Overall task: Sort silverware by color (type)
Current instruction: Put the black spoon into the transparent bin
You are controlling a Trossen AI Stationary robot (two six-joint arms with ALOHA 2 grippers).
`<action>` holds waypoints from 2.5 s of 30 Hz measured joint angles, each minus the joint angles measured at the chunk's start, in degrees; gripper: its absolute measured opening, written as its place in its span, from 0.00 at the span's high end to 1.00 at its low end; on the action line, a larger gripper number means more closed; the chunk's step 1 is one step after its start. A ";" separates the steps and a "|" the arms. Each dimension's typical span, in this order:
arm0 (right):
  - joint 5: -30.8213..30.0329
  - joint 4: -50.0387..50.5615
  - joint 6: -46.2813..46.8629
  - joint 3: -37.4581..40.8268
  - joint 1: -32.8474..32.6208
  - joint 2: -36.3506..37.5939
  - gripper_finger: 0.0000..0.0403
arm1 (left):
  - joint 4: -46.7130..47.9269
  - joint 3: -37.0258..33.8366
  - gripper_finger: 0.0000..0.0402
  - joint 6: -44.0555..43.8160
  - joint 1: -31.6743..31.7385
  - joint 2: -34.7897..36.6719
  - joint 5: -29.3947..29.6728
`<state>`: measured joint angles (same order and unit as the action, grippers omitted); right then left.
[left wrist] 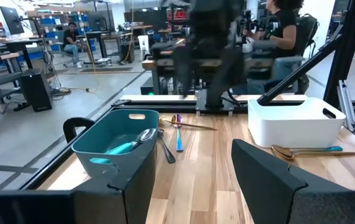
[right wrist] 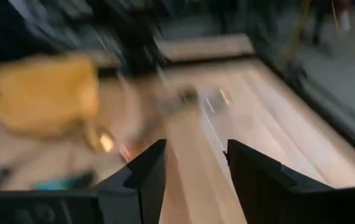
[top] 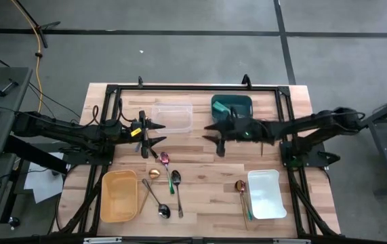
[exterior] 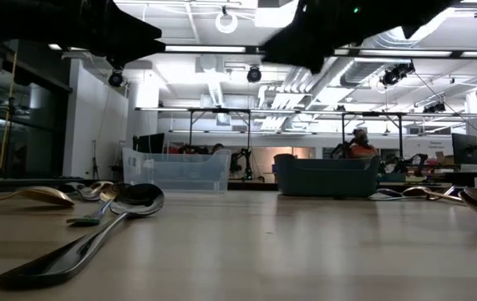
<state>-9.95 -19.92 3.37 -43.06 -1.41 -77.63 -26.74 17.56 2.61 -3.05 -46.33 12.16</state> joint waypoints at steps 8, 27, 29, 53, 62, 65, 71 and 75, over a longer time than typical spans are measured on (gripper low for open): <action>-0.16 -16.44 -7.58 4.26 -3.69 -0.58 0.59 | -0.02 0.00 0.50 -0.02 0.00 0.00 0.00; -0.27 -13.94 -6.40 3.95 -3.58 -0.60 0.59 | -0.02 0.00 0.50 -0.50 0.00 0.00 0.00; -0.27 -13.95 -6.40 3.95 -3.58 -0.60 0.59 | -0.02 0.00 0.50 -0.54 0.00 0.00 0.00; -0.22 -13.75 -6.24 3.95 -3.34 -0.60 0.59 | 61.33 15.65 0.50 14.61 -5.49 -16.13 -5.23; -0.22 -12.84 -5.79 3.95 -3.34 -0.60 0.59 | 64.16 15.66 0.50 18.74 -2.78 -26.45 1.43; -0.22 -12.51 -5.80 3.95 -3.35 -0.60 0.59 | 65.81 15.67 0.51 16.91 -0.50 -29.23 -0.91; -0.22 -12.58 -5.77 3.95 -3.34 -0.60 0.59 | 64.66 15.86 0.55 17.26 2.20 -32.29 0.95; -0.22 -12.80 -5.77 3.94 -3.34 -0.60 0.59 | 64.65 15.84 0.56 17.66 2.38 -32.00 1.36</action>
<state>-10.17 -32.73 -2.39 -39.12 -4.75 -78.24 37.90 33.41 20.27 -0.67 -78.33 13.52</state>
